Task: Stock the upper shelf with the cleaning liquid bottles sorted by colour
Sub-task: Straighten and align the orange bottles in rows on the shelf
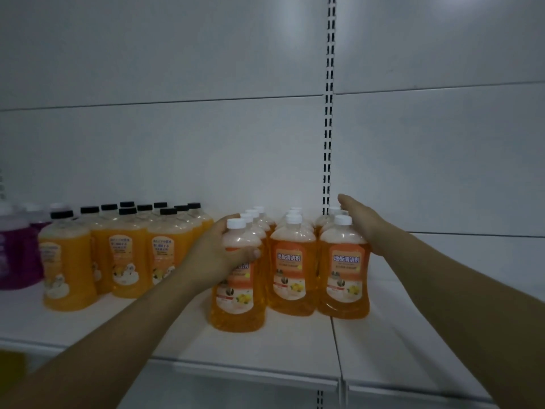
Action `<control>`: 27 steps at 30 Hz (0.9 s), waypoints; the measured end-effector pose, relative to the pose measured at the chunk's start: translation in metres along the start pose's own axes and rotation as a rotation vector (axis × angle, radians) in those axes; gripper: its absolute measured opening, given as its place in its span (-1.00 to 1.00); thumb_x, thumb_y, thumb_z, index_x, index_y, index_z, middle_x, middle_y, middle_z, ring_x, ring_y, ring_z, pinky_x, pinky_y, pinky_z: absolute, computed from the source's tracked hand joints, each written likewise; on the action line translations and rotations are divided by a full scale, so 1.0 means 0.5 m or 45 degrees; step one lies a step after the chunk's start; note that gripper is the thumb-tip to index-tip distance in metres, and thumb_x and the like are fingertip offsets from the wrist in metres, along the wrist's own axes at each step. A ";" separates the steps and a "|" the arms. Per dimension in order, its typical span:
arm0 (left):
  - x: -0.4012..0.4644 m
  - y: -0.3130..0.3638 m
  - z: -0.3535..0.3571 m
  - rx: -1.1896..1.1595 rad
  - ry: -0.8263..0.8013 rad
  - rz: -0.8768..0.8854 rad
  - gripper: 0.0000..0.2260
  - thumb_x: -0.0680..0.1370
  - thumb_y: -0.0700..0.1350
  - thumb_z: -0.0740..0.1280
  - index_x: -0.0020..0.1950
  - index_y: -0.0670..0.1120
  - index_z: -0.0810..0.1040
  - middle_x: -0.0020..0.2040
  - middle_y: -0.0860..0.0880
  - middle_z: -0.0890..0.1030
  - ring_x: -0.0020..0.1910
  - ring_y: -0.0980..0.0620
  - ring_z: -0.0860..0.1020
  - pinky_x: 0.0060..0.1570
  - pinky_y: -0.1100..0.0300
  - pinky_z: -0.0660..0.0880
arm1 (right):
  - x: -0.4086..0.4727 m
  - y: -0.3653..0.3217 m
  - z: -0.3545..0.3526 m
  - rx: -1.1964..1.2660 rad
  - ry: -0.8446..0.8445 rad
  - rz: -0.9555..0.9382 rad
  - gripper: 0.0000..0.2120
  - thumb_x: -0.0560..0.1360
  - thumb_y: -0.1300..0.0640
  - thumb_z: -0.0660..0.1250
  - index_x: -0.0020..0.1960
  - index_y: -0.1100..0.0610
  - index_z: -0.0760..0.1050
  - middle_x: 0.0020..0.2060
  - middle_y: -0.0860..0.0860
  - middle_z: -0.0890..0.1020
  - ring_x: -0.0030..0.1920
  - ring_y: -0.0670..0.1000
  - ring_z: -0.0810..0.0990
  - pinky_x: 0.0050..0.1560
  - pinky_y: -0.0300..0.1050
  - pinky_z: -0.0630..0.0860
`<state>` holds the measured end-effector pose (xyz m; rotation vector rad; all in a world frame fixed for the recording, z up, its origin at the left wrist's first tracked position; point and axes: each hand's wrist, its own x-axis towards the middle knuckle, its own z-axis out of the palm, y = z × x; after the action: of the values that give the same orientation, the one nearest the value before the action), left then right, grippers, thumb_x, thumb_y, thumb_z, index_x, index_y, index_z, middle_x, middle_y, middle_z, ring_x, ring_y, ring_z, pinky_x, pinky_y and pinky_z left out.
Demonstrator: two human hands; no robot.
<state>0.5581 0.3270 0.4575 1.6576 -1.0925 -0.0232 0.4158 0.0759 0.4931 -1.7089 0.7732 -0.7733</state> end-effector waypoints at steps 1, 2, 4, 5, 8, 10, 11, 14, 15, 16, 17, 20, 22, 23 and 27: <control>0.000 -0.001 0.000 0.008 0.005 -0.006 -0.42 0.38 -0.03 0.49 0.32 0.16 0.32 0.04 0.16 0.54 -0.03 0.12 0.57 -0.10 0.14 0.58 | -0.003 -0.003 0.001 -0.045 0.035 -0.016 -0.37 0.51 -0.31 0.14 0.37 0.13 0.38 0.15 0.16 0.55 0.04 0.18 0.60 0.20 0.14 0.51; 0.001 -0.002 0.001 0.019 0.013 -0.012 -0.40 0.38 -0.01 0.50 0.35 0.14 0.31 0.07 0.13 0.53 -0.02 0.11 0.57 -0.09 0.11 0.59 | -0.008 -0.007 0.003 -0.112 0.087 -0.050 -0.36 0.52 -0.30 0.12 0.34 0.18 0.41 0.14 0.19 0.56 0.04 0.20 0.59 0.20 0.14 0.50; 0.003 -0.007 0.002 0.055 0.051 -0.020 -0.34 0.37 0.03 0.51 0.38 0.13 0.27 0.16 0.08 0.49 0.02 0.06 0.56 -0.05 0.05 0.59 | -0.028 -0.020 0.003 -0.271 0.220 -0.178 -0.38 0.57 -0.23 0.07 0.26 0.29 0.47 0.14 0.27 0.56 0.07 0.25 0.56 0.19 0.15 0.48; 0.004 -0.011 0.003 0.089 0.085 -0.017 -0.31 0.35 0.06 0.51 0.39 0.13 0.24 0.21 0.05 0.46 0.06 0.03 0.54 -0.03 0.04 0.59 | -0.039 -0.026 0.002 -0.330 0.281 -0.258 -0.38 0.59 -0.21 0.05 0.25 0.33 0.48 0.15 0.29 0.55 0.10 0.26 0.54 0.19 0.15 0.47; -0.010 -0.026 0.012 0.137 0.185 0.015 -0.25 0.34 0.05 0.53 0.41 0.13 0.20 0.31 0.04 0.38 0.16 0.00 0.47 -0.01 0.09 0.56 | -0.076 -0.029 -0.006 -0.371 0.265 -0.403 -0.34 0.58 -0.26 0.06 0.30 0.31 0.44 0.25 0.21 0.53 0.20 0.21 0.51 0.18 0.12 0.44; -0.030 -0.034 0.020 0.034 0.174 0.021 -0.22 0.35 -0.02 0.53 0.43 0.15 0.16 0.26 0.12 0.37 0.14 0.07 0.46 -0.03 0.15 0.54 | -0.096 -0.013 -0.003 -0.494 0.148 -0.447 -0.37 0.53 -0.30 0.15 0.39 0.15 0.38 0.33 0.12 0.47 0.25 0.16 0.49 0.17 0.10 0.46; -0.040 -0.035 0.023 -0.034 0.157 0.023 -0.24 0.35 -0.06 0.53 0.40 0.18 0.15 0.18 0.18 0.38 0.08 0.13 0.47 -0.08 0.23 0.52 | -0.102 -0.001 0.001 -0.575 0.117 -0.452 -0.37 0.50 -0.30 0.21 0.42 0.08 0.34 0.36 0.09 0.44 0.27 0.14 0.47 0.17 0.09 0.48; -0.056 -0.037 0.031 -0.144 0.134 0.003 -0.29 0.36 -0.13 0.52 0.29 0.24 0.14 0.02 0.28 0.39 -0.02 0.19 0.51 -0.23 0.35 0.47 | -0.110 0.035 0.021 -0.647 0.217 -0.490 -0.34 0.46 -0.24 0.32 0.46 0.00 0.27 0.41 0.04 0.36 0.31 0.11 0.43 0.17 0.07 0.46; -0.054 -0.036 0.030 -0.141 0.131 -0.008 -0.30 0.37 -0.12 0.52 0.29 0.23 0.14 0.01 0.27 0.40 -0.03 0.19 0.51 -0.24 0.35 0.47 | -0.111 0.044 0.026 -0.642 0.285 -0.522 -0.35 0.46 -0.24 0.32 0.45 -0.01 0.27 0.41 0.03 0.37 0.31 0.10 0.43 0.17 0.04 0.44; -0.054 -0.033 0.026 -0.125 0.118 -0.014 -0.31 0.38 -0.11 0.51 0.29 0.22 0.15 0.00 0.26 0.40 -0.06 0.21 0.50 -0.26 0.36 0.46 | -0.112 0.049 0.031 -0.643 0.341 -0.550 -0.36 0.47 -0.25 0.31 0.45 0.00 0.27 0.40 0.02 0.38 0.30 0.08 0.44 0.17 0.02 0.43; -0.053 -0.029 0.020 -0.102 0.096 -0.029 -0.32 0.39 -0.10 0.51 0.30 0.21 0.15 -0.01 0.25 0.40 -0.09 0.22 0.49 -0.28 0.38 0.45 | -0.115 0.053 0.033 -0.654 0.378 -0.568 -0.36 0.47 -0.25 0.30 0.45 0.01 0.27 0.39 0.02 0.38 0.30 0.08 0.44 0.16 0.01 0.43; -0.045 -0.016 -0.003 -0.073 0.025 -0.084 -0.31 0.41 -0.07 0.48 0.42 0.15 0.17 0.06 0.15 0.41 -0.08 0.17 0.48 -0.26 0.33 0.47 | -0.119 0.066 0.039 -0.715 0.404 -0.582 -0.32 0.44 -0.27 0.31 0.45 -0.01 0.22 0.36 0.01 0.40 0.24 0.08 0.47 0.11 0.00 0.46; -0.042 -0.013 -0.007 -0.094 -0.010 -0.112 -0.26 0.41 -0.07 0.48 0.46 0.13 0.14 0.09 0.12 0.40 -0.03 0.11 0.48 -0.21 0.28 0.49 | -0.124 0.066 0.041 -0.726 0.397 -0.565 -0.33 0.42 -0.28 0.32 0.41 -0.02 0.24 0.29 0.01 0.45 0.16 0.07 0.50 0.02 -0.03 0.49; -0.041 -0.012 -0.006 -0.094 -0.022 -0.123 -0.24 0.40 -0.07 0.49 0.47 0.12 0.13 0.09 0.12 0.40 0.00 0.08 0.48 -0.17 0.25 0.50 | -0.126 0.061 0.040 -0.762 0.403 -0.549 -0.34 0.42 -0.29 0.32 0.39 -0.01 0.26 0.27 0.01 0.46 0.15 0.06 0.50 0.00 -0.03 0.48; -0.038 -0.015 -0.010 -0.078 -0.082 -0.154 -0.24 0.40 -0.06 0.48 0.48 0.09 0.13 0.13 0.08 0.42 0.03 0.06 0.48 -0.08 0.16 0.52 | -0.138 0.021 0.050 -1.081 0.488 -0.651 -0.23 0.41 -0.33 0.30 0.46 0.07 0.23 0.38 0.07 0.38 0.36 0.10 0.35 0.30 0.06 0.37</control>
<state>0.5545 0.3429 0.4447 1.6752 -1.0282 -0.1883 0.3946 0.1426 0.4685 -2.6247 1.0260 -1.2582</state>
